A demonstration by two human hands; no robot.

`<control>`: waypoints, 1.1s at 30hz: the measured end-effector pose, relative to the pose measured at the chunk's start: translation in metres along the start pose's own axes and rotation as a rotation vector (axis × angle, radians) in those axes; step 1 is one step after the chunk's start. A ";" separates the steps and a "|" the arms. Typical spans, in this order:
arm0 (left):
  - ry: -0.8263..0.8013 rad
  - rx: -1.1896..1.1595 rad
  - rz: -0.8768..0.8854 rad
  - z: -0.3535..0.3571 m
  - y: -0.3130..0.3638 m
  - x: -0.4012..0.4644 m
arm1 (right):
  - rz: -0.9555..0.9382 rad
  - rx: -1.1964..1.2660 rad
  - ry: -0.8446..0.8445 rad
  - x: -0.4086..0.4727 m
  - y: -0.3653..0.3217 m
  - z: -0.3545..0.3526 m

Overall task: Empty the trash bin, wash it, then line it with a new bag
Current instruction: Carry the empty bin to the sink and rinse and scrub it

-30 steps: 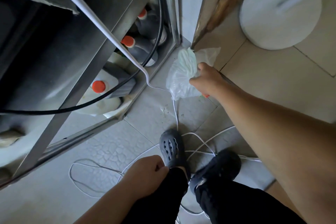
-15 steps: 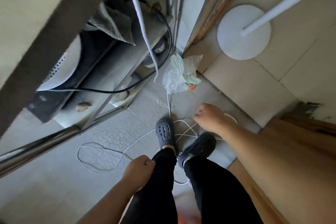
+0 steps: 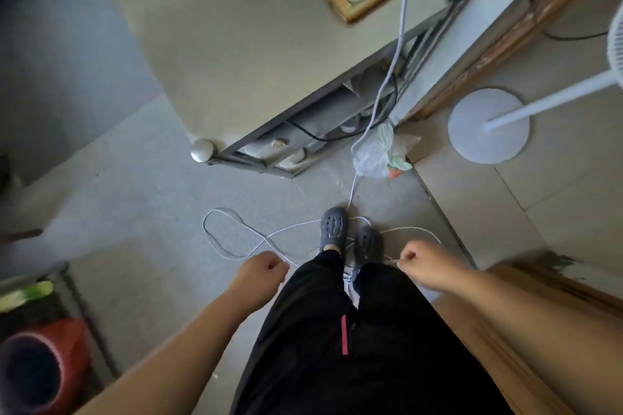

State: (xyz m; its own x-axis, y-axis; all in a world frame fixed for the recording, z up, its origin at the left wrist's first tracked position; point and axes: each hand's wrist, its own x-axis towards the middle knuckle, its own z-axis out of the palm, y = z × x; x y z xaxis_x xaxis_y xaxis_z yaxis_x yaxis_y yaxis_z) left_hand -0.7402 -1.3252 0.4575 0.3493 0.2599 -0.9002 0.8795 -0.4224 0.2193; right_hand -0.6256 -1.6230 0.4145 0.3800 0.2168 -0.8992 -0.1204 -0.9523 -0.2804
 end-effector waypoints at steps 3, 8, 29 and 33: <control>0.087 -0.100 -0.005 -0.007 -0.018 -0.034 | 0.034 -0.142 -0.025 -0.027 0.022 -0.005; 0.197 -0.300 -0.116 0.001 -0.072 -0.077 | 0.074 -0.336 -0.007 -0.061 0.039 -0.031; 0.168 -0.648 -0.383 -0.118 -0.369 -0.105 | -0.199 -0.443 -0.046 -0.031 -0.400 0.101; 0.243 -0.642 -0.400 -0.187 -0.413 -0.089 | -0.239 -0.390 -0.036 -0.017 -0.458 0.118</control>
State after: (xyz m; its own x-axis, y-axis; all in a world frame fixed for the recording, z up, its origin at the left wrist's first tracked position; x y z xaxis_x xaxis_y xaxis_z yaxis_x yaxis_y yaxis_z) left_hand -1.0737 -1.0115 0.5171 -0.0364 0.5001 -0.8652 0.9418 0.3067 0.1376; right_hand -0.6852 -1.1652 0.5184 0.3222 0.4411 -0.8376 0.3237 -0.8828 -0.3403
